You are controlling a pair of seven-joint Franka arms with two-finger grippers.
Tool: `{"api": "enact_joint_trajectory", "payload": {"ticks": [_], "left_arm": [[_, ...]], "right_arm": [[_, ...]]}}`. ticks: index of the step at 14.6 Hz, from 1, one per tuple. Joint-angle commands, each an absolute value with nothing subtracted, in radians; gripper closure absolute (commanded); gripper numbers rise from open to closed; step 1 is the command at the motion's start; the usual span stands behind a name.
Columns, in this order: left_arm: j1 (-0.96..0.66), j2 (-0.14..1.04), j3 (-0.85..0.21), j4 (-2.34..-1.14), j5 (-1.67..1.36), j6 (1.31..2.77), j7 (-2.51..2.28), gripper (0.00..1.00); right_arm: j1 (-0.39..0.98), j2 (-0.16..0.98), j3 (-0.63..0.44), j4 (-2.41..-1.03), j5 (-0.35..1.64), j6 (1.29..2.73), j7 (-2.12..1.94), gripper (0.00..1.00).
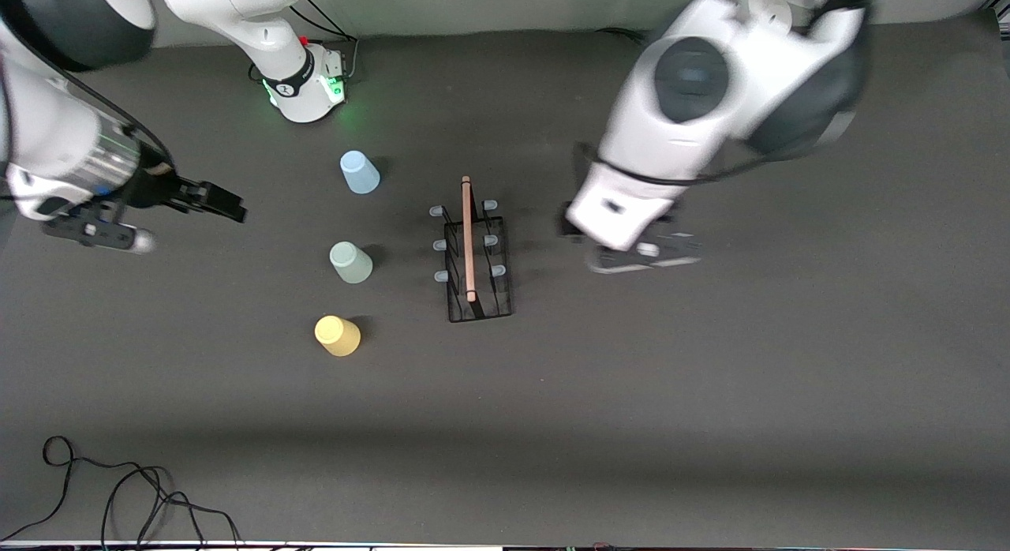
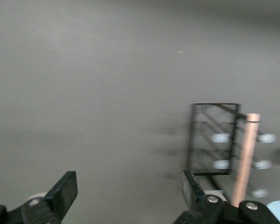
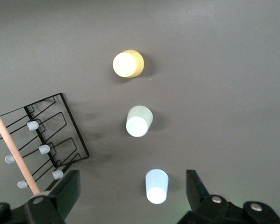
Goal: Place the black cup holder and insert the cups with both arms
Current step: 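Grasp the pale green cup with the right gripper while left withdraws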
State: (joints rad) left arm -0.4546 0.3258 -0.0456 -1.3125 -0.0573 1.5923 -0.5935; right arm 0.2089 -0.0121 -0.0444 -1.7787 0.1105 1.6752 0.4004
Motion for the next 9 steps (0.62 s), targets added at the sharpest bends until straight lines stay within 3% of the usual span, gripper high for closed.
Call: {"api": "enact_joint_trajectory", "payload": {"ticks": [1, 6, 9], "left_arm": [[-0.301, 0.172, -0.057, -1.518, -0.058, 1.606, -0.367, 0.0], [-0.109, 0.065, -0.055, -1.661, -0.028, 1.617, -0.148, 0.0], [-0.057, 0.025, -0.055, -1.719, -0.002, 1.623, -0.127, 0.0]], "right_arm": [[0.261, -0.034, -0.052, -1.943, 0.127, 1.852, 0.465, 0.0], [0.327, -0.014, -0.052, -2.27, 0.127, 2.297, 0.474, 0.01], [0.363, 0.066, -0.052, -2.376, 0.127, 2.508, 0.474, 0.01]]}}
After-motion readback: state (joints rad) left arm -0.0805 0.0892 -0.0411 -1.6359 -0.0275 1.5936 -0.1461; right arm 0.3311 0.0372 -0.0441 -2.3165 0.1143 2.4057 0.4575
